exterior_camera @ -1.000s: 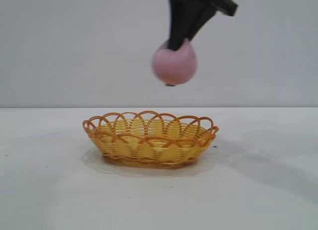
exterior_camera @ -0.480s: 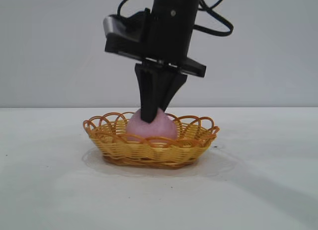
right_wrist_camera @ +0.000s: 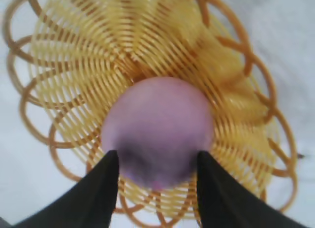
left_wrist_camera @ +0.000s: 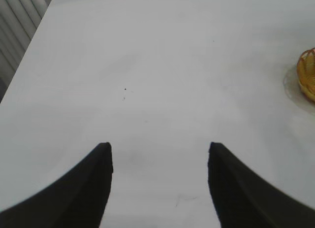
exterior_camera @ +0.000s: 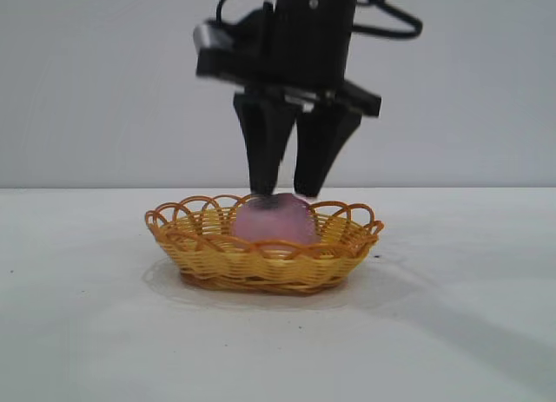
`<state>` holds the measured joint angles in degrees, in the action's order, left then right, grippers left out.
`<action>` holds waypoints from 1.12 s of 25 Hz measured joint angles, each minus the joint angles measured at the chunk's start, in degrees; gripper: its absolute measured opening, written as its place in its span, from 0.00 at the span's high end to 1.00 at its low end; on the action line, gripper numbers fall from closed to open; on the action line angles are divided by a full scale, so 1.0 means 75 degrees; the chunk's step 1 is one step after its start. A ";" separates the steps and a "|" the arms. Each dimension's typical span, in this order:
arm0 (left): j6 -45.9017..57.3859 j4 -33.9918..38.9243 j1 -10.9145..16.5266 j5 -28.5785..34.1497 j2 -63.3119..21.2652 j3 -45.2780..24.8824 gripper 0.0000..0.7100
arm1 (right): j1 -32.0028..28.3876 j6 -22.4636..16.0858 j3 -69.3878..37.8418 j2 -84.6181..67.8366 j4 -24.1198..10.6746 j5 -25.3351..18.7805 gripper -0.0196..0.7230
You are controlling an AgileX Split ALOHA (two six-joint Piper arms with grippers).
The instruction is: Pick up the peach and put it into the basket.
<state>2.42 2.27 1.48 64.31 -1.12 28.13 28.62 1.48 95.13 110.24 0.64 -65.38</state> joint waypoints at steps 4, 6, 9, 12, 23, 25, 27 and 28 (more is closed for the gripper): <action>0.0000 0.0000 0.0000 0.0000 0.0000 0.0000 0.41 | -0.1483 -0.0018 0.0000 0.0221 -0.0166 0.0244 0.54; 0.0000 0.0000 0.0000 0.0000 0.0000 0.0000 0.41 | -0.2087 -0.0022 0.0000 0.0434 -0.0163 0.0343 0.54; 0.0000 0.0000 0.0000 0.0000 0.0000 0.0000 0.41 | -0.2736 -0.0035 -0.0014 0.0721 -0.0065 0.0488 0.54; 0.0000 0.0000 0.0000 0.0000 0.0000 0.0000 0.41 | -0.3051 -0.0054 -0.0014 0.0873 -0.0010 0.0767 0.54; 0.0000 0.0000 0.0000 0.0000 0.0000 0.0000 0.41 | -0.3355 -0.0146 -0.0277 0.0658 0.0032 0.0401 0.54; 0.0000 0.0000 0.0000 0.0000 0.0000 0.0000 0.41 | -0.3355 -0.0146 -0.0759 0.0182 0.0005 0.0289 0.54; 0.0000 0.0000 0.0000 0.0000 0.0000 0.0000 0.41 | -0.3355 -0.0146 -0.1582 -0.0384 0.0000 0.0251 0.54; 0.0000 0.0000 0.0000 0.0000 0.0000 0.0000 0.41 | -0.3355 -0.0146 -0.2004 -0.0715 0.0000 0.0251 0.54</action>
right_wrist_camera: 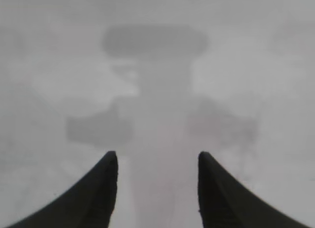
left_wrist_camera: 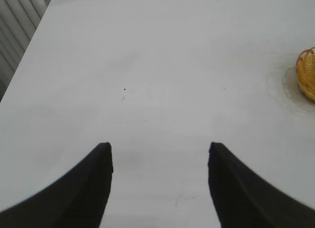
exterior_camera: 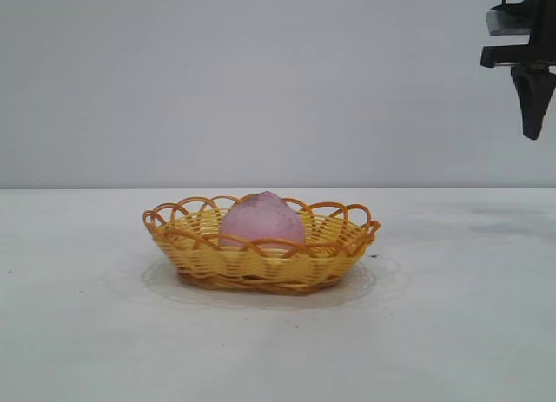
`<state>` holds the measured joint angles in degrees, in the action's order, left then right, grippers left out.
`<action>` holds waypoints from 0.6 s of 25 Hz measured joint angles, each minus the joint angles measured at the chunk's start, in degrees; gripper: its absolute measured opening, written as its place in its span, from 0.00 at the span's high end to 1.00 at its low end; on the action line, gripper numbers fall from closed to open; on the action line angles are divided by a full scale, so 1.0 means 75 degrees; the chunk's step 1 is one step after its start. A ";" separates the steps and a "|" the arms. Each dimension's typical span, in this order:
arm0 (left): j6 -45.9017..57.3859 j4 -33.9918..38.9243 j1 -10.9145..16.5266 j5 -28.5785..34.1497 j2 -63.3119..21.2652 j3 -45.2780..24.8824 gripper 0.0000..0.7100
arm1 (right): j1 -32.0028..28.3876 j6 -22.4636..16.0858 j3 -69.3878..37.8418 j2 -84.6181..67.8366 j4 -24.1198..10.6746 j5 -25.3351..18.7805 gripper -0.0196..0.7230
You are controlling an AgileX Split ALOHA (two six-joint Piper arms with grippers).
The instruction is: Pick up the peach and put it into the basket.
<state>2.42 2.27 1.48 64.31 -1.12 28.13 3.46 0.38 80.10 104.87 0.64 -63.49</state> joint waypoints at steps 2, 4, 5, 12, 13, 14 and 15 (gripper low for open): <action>0.0000 0.0000 0.0000 0.0000 0.0000 0.0000 0.41 | 0.0000 0.0000 -0.1140 -0.0649 0.0000 0.0019 0.54; 0.0000 0.0000 0.0000 0.0000 0.0000 0.0000 0.41 | 0.0000 0.0028 -0.2224 -0.1383 0.0000 0.0052 0.54; 0.0000 0.0000 0.0000 0.0000 0.0000 0.0000 0.41 | 0.0000 0.0046 -0.2803 -0.1756 0.0000 0.0098 0.54; 0.0000 0.0000 0.0000 0.0000 0.0000 0.0000 0.41 | 0.0000 -0.0039 -0.5584 -0.4064 0.0024 0.0416 0.54; 0.0000 0.0000 0.0000 0.0000 0.0000 0.0000 0.41 | 0.0000 -0.0088 -0.5818 -0.4316 0.0024 0.0416 0.54; 0.0000 0.0000 0.0000 0.0000 0.0000 0.0000 0.41 | 0.0000 -0.0142 -0.5978 -0.4616 0.0024 0.0401 0.54; 0.0000 0.0000 0.0000 0.0000 0.0000 0.0000 0.41 | 0.0000 -0.0201 -0.6141 -0.4919 0.0024 0.0388 0.54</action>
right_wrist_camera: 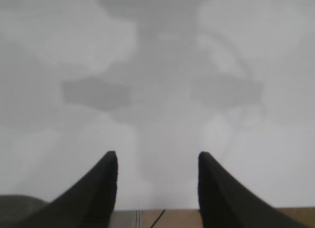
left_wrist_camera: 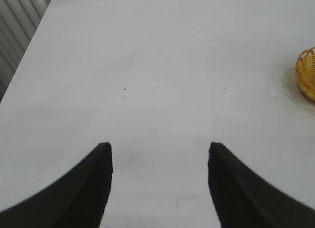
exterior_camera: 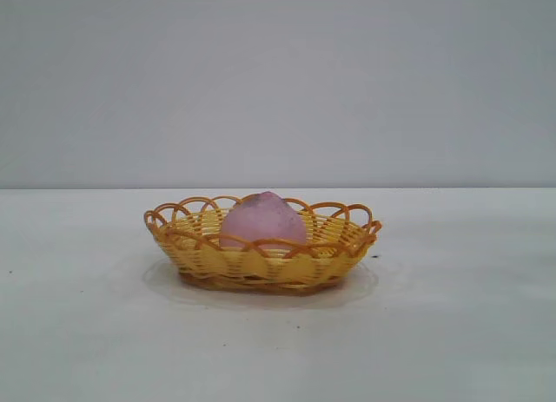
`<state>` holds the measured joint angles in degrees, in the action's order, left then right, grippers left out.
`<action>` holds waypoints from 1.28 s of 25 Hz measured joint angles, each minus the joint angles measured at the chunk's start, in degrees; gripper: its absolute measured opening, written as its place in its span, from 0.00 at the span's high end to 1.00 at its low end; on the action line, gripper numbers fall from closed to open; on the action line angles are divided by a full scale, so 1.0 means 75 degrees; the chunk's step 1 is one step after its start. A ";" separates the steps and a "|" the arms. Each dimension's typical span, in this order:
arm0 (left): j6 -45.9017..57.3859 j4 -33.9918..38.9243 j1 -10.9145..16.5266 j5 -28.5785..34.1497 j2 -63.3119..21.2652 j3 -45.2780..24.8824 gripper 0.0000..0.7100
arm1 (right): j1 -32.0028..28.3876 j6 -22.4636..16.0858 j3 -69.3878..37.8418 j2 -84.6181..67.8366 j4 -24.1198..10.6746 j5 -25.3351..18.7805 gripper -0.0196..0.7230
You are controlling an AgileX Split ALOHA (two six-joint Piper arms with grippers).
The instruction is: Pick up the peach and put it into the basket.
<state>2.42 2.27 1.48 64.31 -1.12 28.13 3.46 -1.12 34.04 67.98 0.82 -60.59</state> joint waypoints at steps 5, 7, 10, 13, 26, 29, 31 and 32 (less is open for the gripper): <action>0.0000 0.0000 0.0000 0.0000 0.0000 0.0000 0.41 | 0.0000 -0.0100 -0.0689 -0.1435 0.0007 -0.0122 0.54; 0.0000 0.0000 0.0000 0.0000 0.0000 0.0000 0.41 | 0.0000 -0.0100 -0.0756 -0.2074 0.0043 -0.0214 0.54; 0.0000 0.0000 0.0000 0.0000 0.0000 0.0000 0.41 | 0.0000 -0.0026 -0.0802 -0.3163 0.0168 -0.0230 0.54; 0.0000 0.0000 0.0000 0.0000 0.0000 0.0000 0.41 | 0.0000 0.0311 -0.0802 -0.4507 0.0408 -0.0289 0.63; 0.0000 0.0014 0.0000 -0.0015 0.0000 0.0000 0.41 | -0.0012 0.0527 -0.0802 -0.9195 0.0633 -0.0623 0.62; 0.0000 0.0014 0.0000 -0.0015 0.0000 0.0000 0.41 | -0.0012 0.0590 -0.0802 -0.9195 0.0683 -0.0623 0.62; 0.0000 0.0014 0.0000 -0.0015 0.0000 0.0000 0.41 | -0.0012 0.0600 -0.0802 -0.9195 0.0700 -0.0623 0.62; 0.0000 0.0014 0.0000 -0.0015 0.0000 0.0000 0.41 | -0.0012 0.0600 -0.0802 -0.9195 0.0700 -0.0623 0.62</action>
